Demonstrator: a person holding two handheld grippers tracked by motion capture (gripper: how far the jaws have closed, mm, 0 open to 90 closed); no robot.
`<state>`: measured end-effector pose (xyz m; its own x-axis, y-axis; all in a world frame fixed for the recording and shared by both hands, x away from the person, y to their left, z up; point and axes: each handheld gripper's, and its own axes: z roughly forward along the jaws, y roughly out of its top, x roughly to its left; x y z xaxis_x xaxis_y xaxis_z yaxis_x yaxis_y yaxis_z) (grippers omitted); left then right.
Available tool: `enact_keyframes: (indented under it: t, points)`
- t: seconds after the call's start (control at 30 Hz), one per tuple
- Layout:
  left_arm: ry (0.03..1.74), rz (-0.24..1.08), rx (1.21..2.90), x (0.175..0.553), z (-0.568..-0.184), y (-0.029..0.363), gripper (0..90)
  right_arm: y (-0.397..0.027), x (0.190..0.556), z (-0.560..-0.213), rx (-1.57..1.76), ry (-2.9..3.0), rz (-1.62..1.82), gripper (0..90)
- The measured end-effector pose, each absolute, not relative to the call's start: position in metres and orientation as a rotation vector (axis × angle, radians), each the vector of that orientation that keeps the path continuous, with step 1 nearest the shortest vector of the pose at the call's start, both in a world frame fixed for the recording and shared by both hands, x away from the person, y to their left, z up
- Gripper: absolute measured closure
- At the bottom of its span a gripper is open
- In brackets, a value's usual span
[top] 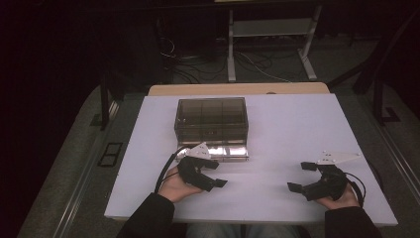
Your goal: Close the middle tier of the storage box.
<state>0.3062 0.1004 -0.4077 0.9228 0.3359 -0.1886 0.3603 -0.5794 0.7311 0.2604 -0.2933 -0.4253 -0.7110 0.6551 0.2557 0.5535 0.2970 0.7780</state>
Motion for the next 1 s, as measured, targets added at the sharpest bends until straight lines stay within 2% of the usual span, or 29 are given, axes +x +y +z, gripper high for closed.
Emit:
enact_keyframes:
  t: [0.53, 0.73, 1.0]
  points:
    - [0.536, 0.046, 2.283, 0.309, -0.412, 0.098, 55.8, -0.293, 0.261, -0.426, 1.135, 2.442, 1.386, 0.3]
    - [0.541, 0.038, 2.294, 0.311, -0.414, 0.098, 69.4, -0.293, 0.261, -0.426, 1.136, 2.442, 1.385, 0.3]
    - [0.598, 0.102, 2.309, 0.316, -0.416, 0.099, 88.2, -0.293, 0.261, -0.426, 1.135, 2.442, 1.385, 0.3]
